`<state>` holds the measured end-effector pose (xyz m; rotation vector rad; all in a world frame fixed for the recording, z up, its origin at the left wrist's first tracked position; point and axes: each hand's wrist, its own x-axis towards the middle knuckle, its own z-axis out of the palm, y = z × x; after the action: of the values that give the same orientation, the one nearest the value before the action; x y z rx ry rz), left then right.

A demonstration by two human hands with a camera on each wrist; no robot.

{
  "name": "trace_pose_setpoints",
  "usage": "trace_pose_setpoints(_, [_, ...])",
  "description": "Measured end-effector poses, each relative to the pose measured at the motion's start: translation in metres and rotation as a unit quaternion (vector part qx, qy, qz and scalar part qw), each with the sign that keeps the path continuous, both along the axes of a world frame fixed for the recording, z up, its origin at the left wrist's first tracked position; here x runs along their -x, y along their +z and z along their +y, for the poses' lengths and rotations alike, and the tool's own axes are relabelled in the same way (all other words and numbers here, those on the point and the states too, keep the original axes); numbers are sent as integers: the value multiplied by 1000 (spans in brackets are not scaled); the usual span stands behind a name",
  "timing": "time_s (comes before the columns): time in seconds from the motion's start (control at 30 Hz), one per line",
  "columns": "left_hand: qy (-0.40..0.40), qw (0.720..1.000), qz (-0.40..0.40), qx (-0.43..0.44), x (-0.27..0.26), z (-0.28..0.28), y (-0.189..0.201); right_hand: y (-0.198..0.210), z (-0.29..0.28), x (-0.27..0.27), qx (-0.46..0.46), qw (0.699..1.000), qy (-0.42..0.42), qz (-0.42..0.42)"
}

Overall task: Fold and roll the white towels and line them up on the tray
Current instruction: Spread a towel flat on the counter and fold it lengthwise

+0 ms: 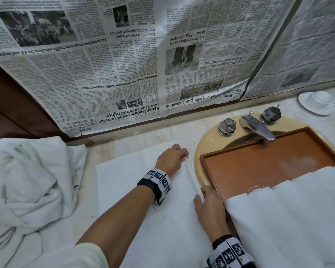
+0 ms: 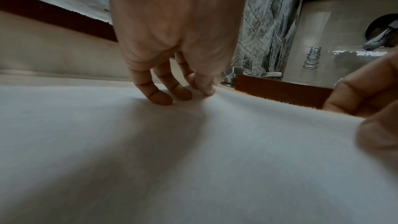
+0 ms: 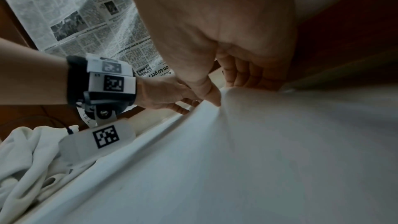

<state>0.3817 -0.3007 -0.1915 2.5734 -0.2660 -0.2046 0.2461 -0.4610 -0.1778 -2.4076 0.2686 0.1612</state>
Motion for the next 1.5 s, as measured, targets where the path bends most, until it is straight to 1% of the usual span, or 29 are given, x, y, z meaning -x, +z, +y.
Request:
trace_pose_setpoints(0.13, [56,996,-24,67,-3,-6,-1,7,-1,-4,9,996,2,-88])
trace_pose_setpoints(0.2, [70,991,-38,111,1,-8,3,11,-2,-4,12,993,13,-114])
trace_pose_setpoints(0.3, [93,976,-92,174,16,2,17,23,-2,-1,20,988,45,-149])
trace_pose_setpoints(0.37, [118,961,-149,198,32,18,27,36,6,3,28,982,81,-168])
trace_pose_setpoints(0.43, [154,948,-193,202,53,44,35,52,24,10,19,975,126,-183])
trace_pose_setpoints(0.47, [175,941,-209,201,65,60,39,60,35,14,15,972,149,-181])
trace_pose_setpoints(0.53, [218,929,-228,192,92,94,42,73,64,26,15,967,202,-151])
trace_pose_setpoints(0.6, [269,921,-220,178,119,126,36,78,96,39,26,956,272,-110])
trace_pose_setpoints(0.7, [335,914,-174,150,155,162,11,57,138,53,46,936,346,-52])
trace_pose_setpoints(0.8, [348,924,-85,132,178,179,-13,26,160,65,79,921,380,24])
trace_pose_setpoints(0.87, [355,924,-73,125,186,181,-17,12,165,72,82,919,383,45])
trace_pose_setpoints(1.0, [373,912,-31,166,187,179,-5,8,170,78,94,924,368,34])
trace_pose_setpoints(1.07, [365,913,-17,180,183,179,-1,10,173,79,101,926,362,27])
trace_pose_setpoints(1.13, [365,911,-23,190,178,181,-2,11,175,79,96,929,357,23])
trace_pose_setpoints(1.2, [382,903,-29,196,174,182,-5,10,173,80,87,930,356,26])
trace_pose_setpoints(1.33, [409,891,-32,196,171,186,-11,14,170,86,74,914,397,45])
trace_pose_setpoints(1.43, [416,890,-35,184,165,188,-9,22,164,62,58,923,378,31])
trace_pose_setpoints(1.5, [419,891,-34,174,161,190,-9,22,162,29,83,932,354,2])
